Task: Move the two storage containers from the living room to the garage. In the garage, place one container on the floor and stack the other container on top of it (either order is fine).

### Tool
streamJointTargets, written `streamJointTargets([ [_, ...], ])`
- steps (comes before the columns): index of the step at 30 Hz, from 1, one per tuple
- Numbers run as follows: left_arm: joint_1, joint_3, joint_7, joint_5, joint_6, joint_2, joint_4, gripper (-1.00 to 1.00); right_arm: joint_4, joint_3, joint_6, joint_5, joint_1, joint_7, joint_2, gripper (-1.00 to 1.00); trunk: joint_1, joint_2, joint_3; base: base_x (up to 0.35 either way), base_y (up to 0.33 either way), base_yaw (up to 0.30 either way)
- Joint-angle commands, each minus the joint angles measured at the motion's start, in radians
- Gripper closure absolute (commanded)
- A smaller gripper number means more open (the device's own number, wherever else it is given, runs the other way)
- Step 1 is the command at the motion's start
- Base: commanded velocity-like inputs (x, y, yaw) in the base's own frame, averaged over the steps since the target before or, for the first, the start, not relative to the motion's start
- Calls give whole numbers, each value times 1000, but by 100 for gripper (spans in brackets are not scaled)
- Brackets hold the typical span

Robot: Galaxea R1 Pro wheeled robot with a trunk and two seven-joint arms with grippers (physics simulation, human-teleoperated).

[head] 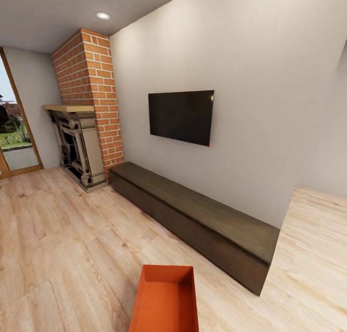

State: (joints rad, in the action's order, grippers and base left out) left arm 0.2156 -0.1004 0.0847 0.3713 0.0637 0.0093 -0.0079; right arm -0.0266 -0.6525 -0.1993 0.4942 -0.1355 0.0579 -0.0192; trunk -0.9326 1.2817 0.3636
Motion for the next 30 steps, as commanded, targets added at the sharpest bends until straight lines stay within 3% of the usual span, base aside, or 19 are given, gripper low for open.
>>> streamJointTargets([
  [1, 1, -9, 3, 8, 2, 0, 0, -100, -3, -9, -5, 8, -1, 0, 0, -100, -1, 1, 1, 321, 0, 0],
  [15, 1, -9, 3, 7, 4, 0, 0, -100, -3, -12, -3, 7, -1, 0, 0, -100, -1, 1, 1, 298, 0, 0],
  [21, 1, -8, 3, 7, 4, 0, 0, -100, -3, -11, -5, 7, -1, 0, -1, -100, -1, 1, 1, 49, 32, 0],
  [30, 1, -8, 3, 8, 4, -2, 0, -100, -3, -10, -5, 8, -1, 0, 0, -100, -1, 1, 1, 1, 239, 0],
])
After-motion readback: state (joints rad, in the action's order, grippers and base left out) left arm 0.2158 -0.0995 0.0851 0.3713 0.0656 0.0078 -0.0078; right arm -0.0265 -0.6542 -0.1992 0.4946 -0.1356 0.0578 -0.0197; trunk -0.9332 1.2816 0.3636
